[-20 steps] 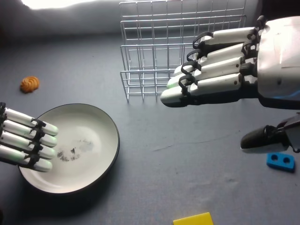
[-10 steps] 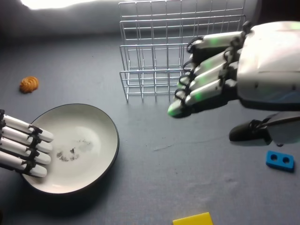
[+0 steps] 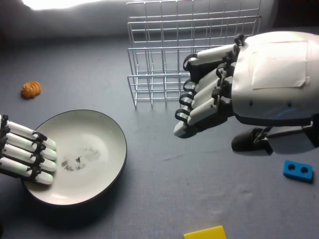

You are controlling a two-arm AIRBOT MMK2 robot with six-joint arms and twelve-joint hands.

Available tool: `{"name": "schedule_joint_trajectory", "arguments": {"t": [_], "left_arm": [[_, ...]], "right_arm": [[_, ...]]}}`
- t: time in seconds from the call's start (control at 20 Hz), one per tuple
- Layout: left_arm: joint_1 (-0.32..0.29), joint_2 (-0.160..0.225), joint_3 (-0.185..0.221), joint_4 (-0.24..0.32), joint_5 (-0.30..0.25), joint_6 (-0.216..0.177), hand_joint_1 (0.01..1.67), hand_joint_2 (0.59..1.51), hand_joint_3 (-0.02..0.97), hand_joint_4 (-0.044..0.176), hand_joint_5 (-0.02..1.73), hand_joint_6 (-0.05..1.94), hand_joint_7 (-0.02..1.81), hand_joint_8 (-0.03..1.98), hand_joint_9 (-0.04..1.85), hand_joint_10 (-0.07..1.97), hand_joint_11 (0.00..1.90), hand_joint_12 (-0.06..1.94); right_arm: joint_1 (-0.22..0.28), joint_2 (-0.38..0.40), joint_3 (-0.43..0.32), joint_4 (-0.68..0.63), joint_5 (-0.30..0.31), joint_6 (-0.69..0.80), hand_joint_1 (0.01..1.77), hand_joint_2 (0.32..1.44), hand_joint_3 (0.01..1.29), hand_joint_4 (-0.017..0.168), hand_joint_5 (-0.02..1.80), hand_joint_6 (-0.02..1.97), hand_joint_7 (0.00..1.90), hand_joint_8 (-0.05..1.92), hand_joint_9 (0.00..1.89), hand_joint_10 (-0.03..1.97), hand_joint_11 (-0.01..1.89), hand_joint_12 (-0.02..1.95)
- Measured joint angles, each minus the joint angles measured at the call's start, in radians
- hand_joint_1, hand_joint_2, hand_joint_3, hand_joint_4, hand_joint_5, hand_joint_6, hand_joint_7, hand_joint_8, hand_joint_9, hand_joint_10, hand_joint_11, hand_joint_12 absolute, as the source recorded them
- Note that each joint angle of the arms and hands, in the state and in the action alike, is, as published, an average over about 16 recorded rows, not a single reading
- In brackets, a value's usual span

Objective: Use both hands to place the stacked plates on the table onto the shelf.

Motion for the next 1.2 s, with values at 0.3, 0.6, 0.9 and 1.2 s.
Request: {"name": "schedule_joint_trajectory", "arguments": {"t": [0.3,0.6,0.9,1.2], "left_arm": [[-0.006,-0.009,-0.003,0.000,0.008,-0.018,0.02,1.102,0.014,-0.005,0.12,-0.01,0.08,0.00,0.06,-0.01,0.02,0.20],[-0.034,-0.011,-0.051,0.002,0.032,-0.046,0.02,1.104,0.014,-0.005,0.12,-0.01,0.08,-0.01,0.06,-0.01,0.01,0.21],[-0.080,-0.003,-0.135,0.010,0.078,-0.080,0.02,1.107,0.013,-0.006,0.13,0.00,0.08,-0.01,0.07,0.00,0.01,0.19],[-0.120,0.007,-0.203,0.022,0.119,-0.107,0.02,1.109,0.014,-0.005,0.12,0.01,0.09,0.00,0.07,0.01,0.01,0.15]], "right_arm": [[-0.023,-0.044,0.014,0.105,-0.003,-0.160,1.16,1.12,0.02,0.002,0.68,0.04,0.72,0.03,0.64,0.14,0.13,1.39],[-0.054,-0.109,0.039,0.221,-0.008,-0.318,1.16,1.11,0.02,0.002,0.68,0.04,0.71,0.03,0.63,0.13,0.12,1.37],[-0.078,-0.202,0.085,0.305,-0.029,-0.421,1.11,1.11,0.02,0.002,0.53,0.03,0.57,0.02,0.50,0.09,0.08,1.17],[-0.089,-0.308,0.146,0.308,-0.071,-0.460,1.07,1.08,0.02,0.002,0.27,0.02,0.29,0.02,0.26,0.05,0.03,0.66]]}}
